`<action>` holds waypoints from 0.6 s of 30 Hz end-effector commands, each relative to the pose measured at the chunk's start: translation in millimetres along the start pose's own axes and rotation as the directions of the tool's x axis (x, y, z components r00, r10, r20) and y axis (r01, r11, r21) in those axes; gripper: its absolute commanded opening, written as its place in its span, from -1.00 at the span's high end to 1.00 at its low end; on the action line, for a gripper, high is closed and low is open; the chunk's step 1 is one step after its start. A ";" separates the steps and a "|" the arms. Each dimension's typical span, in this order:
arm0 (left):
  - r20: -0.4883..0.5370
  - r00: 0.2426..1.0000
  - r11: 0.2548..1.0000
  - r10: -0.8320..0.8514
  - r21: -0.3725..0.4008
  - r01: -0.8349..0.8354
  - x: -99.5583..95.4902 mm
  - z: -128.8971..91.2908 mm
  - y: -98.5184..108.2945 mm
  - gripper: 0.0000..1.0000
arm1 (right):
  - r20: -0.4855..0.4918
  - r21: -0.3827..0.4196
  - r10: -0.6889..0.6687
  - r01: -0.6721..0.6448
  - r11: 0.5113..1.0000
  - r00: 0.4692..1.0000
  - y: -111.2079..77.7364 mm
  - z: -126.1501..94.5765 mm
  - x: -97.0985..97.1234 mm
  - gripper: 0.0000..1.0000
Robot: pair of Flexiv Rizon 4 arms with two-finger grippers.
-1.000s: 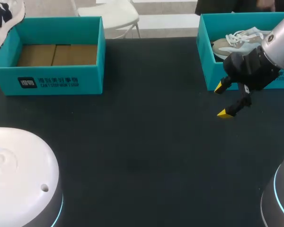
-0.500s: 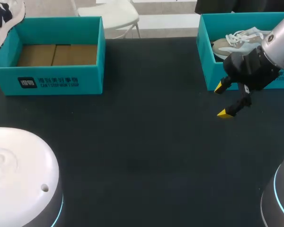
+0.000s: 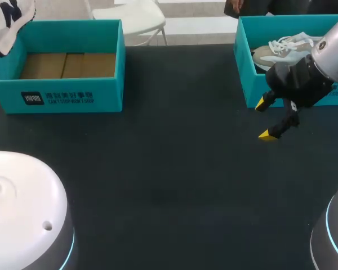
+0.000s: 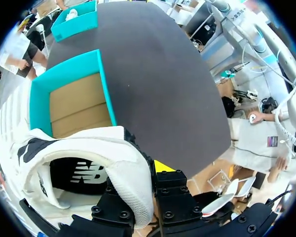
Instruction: Take the shoe out of the shoebox, open the shoe tongue, remove and reinsert the insole, then place the shoe into the shoebox
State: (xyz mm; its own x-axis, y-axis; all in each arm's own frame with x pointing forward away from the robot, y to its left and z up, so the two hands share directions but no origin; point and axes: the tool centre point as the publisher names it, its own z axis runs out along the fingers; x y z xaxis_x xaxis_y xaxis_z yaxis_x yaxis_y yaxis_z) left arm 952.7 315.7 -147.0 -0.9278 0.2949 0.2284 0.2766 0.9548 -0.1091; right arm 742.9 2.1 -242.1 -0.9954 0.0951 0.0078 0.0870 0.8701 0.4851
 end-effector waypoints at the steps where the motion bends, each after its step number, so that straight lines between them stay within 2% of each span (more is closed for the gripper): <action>1: -0.029 0.993 0.993 0.116 -0.029 -0.117 -11.6 1.9 7.9 1.00 | 0.001 0.003 0.001 -0.001 1.000 1.000 0.5 1.0 0.3 -1.00; 2: -0.051 0.981 0.981 0.186 -0.050 -0.188 -11.7 3.2 9.2 1.00 | 0.001 0.003 0.001 -0.001 1.000 1.000 0.5 1.0 0.3 -1.00; 4: -0.092 0.940 0.930 0.328 -0.143 -0.338 -12.1 6.9 11.6 1.00 | 0.001 0.003 0.001 -0.001 1.000 1.000 0.5 1.0 0.3 -1.00; 7: -0.193 0.842 0.826 0.504 -0.175 -0.535 -10.4 11.3 18.9 1.00 | 0.001 0.003 0.001 -0.001 1.000 1.000 0.5 1.0 0.3 -1.00; 9: -0.215 0.782 0.747 0.585 -0.232 -0.622 -10.9 17.2 23.1 1.00 | 0.001 0.003 0.001 -0.001 1.000 1.000 0.5 1.0 0.3 -1.00; 10: -0.259 0.744 0.708 0.615 -0.235 -0.667 -13.1 19.7 24.4 1.00 | 0.001 0.003 0.001 -0.001 1.000 1.000 0.5 1.0 0.3 -1.00; 12: -0.285 0.679 0.638 0.677 -0.233 -0.734 -14.7 21.8 27.9 1.00 | 0.001 0.003 0.001 -0.001 1.000 1.000 0.5 1.0 0.3 -1.00; 13: -0.322 0.614 0.585 0.721 -0.193 -0.788 -14.9 20.0 29.8 1.00 | 0.001 0.003 0.001 -0.001 1.000 1.000 0.5 1.0 0.3 -1.00; 15: -0.333 0.543 0.513 0.771 -0.181 -0.839 -15.8 16.6 31.7 1.00 | 0.001 0.003 0.001 -0.001 1.000 1.000 0.5 1.0 0.3 -1.00; 18: -0.360 0.431 0.380 0.827 -0.206 -0.902 -18.3 11.9 31.9 1.00 | 0.001 0.003 0.001 -0.001 1.000 1.000 0.5 1.0 0.3 -1.00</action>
State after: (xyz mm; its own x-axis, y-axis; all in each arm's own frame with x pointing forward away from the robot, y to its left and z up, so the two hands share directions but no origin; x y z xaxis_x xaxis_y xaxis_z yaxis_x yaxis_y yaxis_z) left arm 976.4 342.1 -173.8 -0.6121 0.7319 0.2995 0.7551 0.6534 -0.0534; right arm 742.8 2.2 -242.0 -0.9954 0.0950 0.0078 0.0868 0.8701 0.4851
